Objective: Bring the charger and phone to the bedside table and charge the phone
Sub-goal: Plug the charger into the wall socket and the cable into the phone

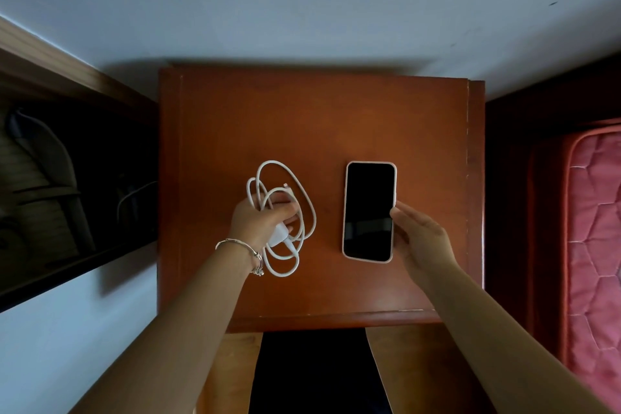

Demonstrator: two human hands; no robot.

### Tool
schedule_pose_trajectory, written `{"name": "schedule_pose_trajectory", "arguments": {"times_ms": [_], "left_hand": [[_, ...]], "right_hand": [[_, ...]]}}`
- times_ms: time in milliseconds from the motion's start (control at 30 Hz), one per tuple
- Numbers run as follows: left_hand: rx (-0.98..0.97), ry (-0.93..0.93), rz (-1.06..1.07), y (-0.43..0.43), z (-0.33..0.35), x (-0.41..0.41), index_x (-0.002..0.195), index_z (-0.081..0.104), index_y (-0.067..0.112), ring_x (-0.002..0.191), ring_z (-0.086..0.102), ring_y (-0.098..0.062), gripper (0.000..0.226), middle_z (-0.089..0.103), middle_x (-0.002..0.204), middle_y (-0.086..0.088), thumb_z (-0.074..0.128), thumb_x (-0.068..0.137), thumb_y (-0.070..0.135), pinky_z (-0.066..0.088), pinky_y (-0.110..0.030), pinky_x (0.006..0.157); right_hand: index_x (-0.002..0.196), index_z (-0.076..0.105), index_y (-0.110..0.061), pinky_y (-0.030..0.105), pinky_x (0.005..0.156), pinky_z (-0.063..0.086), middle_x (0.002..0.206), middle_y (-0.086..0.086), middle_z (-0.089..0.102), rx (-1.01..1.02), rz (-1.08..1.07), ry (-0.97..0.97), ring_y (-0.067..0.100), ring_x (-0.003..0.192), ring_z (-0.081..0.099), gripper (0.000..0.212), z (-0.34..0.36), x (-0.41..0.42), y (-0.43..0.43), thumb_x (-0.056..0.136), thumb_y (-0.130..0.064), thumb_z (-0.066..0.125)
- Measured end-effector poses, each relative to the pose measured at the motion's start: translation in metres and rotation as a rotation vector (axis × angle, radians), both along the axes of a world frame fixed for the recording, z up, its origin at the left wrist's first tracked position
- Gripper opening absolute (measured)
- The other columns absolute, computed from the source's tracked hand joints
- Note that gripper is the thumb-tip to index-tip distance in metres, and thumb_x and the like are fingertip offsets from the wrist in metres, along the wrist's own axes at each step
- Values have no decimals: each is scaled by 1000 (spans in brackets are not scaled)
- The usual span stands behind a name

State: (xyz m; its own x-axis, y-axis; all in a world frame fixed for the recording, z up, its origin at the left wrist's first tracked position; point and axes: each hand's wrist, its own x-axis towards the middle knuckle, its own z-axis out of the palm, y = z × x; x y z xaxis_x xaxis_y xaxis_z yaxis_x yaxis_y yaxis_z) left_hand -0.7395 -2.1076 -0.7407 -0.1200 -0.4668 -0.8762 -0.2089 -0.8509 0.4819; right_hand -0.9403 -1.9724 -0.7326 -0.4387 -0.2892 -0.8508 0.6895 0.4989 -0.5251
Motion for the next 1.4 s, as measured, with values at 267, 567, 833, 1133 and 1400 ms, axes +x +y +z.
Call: {"name": "schedule_pose_trajectory", "arguments": {"times_ms": [267, 567, 833, 1133, 1400], "left_hand": [[-41, -32, -102, -4, 9, 8, 86, 68, 16, 85, 69, -30, 21, 70, 93, -13, 76, 69, 6, 56, -48, 80], [18, 0, 1, -5, 13, 10, 88, 67, 12, 90, 68, -29, 12, 71, 99, -14, 71, 77, 11, 56, -45, 81], [178, 222, 229, 7, 21, 1, 94, 62, 7, 98, 67, -28, 16, 70, 103, -14, 65, 80, 14, 57, -43, 78], [118, 257, 278, 16, 30, -11, 95, 64, 11, 97, 67, -24, 14, 70, 106, -10, 56, 88, 21, 57, -34, 72], [16, 207, 180, 27, 29, -16, 90, 67, 13, 109, 62, -27, 11, 69, 104, -9, 58, 86, 11, 50, -41, 91]], "right_hand": [[95, 71, -10, 34, 76, 57, 89, 8, 73, 186, 104, 280, 21, 77, 68, 16, -4, 3, -1, 84, -2, 63], [101, 72, -20, 19, 63, 46, 93, -5, 72, 242, 251, 457, 7, 80, 64, 22, 5, 9, -5, 86, -10, 58], [86, 69, -24, 18, 68, 55, 80, -8, 74, -27, 375, 304, 6, 77, 69, 16, 33, 39, -25, 87, -10, 62], [91, 67, -13, 29, 76, 58, 89, 6, 74, -18, 593, 8, 18, 82, 71, 9, 40, 54, -34, 86, -20, 64], [96, 68, -13, 23, 68, 52, 80, 3, 67, -64, 588, -98, 11, 68, 62, 11, 41, 50, -26, 87, -14, 61]]}}
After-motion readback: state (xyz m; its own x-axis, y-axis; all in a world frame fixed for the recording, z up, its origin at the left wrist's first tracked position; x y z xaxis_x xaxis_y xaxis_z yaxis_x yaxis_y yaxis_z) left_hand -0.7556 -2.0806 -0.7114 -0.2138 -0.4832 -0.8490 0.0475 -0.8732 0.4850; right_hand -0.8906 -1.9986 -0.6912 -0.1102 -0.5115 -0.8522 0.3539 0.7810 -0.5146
